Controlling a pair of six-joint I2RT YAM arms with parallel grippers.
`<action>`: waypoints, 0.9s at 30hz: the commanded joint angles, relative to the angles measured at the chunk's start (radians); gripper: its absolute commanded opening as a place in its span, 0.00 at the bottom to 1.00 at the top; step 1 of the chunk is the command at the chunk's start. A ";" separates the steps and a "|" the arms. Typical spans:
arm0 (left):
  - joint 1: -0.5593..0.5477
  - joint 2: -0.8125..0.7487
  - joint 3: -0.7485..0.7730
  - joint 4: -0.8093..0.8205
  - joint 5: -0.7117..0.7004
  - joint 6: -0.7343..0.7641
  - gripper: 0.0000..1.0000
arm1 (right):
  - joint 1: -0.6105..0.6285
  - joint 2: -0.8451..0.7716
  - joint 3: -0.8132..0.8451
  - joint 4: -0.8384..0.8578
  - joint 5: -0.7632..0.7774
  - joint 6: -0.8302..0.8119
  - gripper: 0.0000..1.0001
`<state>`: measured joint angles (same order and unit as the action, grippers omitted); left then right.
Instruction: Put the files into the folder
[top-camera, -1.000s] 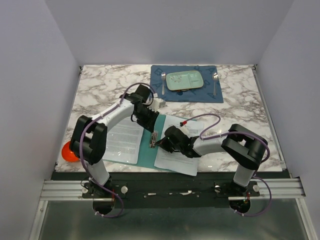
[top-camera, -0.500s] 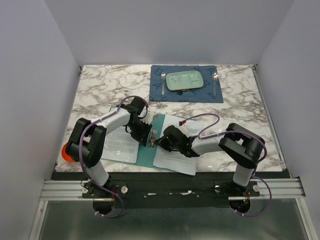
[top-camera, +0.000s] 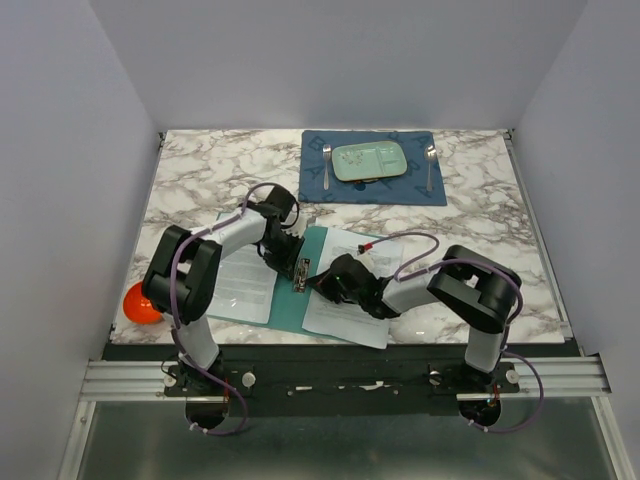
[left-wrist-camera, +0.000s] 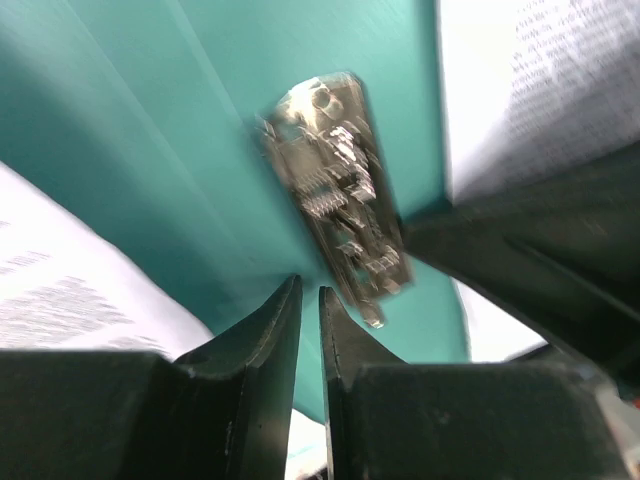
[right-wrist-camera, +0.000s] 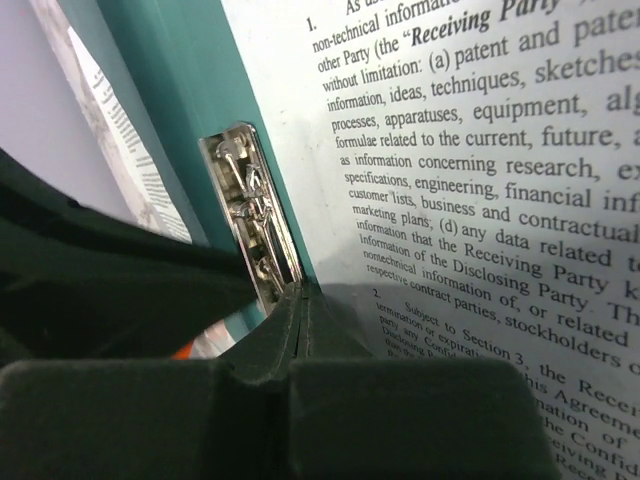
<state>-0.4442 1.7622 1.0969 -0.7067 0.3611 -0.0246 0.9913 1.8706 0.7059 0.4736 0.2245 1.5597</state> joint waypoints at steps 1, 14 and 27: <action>0.010 0.049 0.057 0.069 -0.129 -0.047 0.24 | 0.000 0.127 -0.129 -0.291 0.019 -0.052 0.00; -0.116 0.146 0.155 0.038 -0.030 -0.041 0.24 | -0.002 0.114 -0.187 -0.219 0.024 -0.041 0.00; -0.097 0.068 0.216 -0.057 -0.010 0.017 0.26 | -0.022 0.128 -0.233 -0.224 0.030 -0.007 0.00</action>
<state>-0.5743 1.8996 1.2884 -0.6720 0.2844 -0.0410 0.9874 1.8709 0.5640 0.6895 0.2001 1.6234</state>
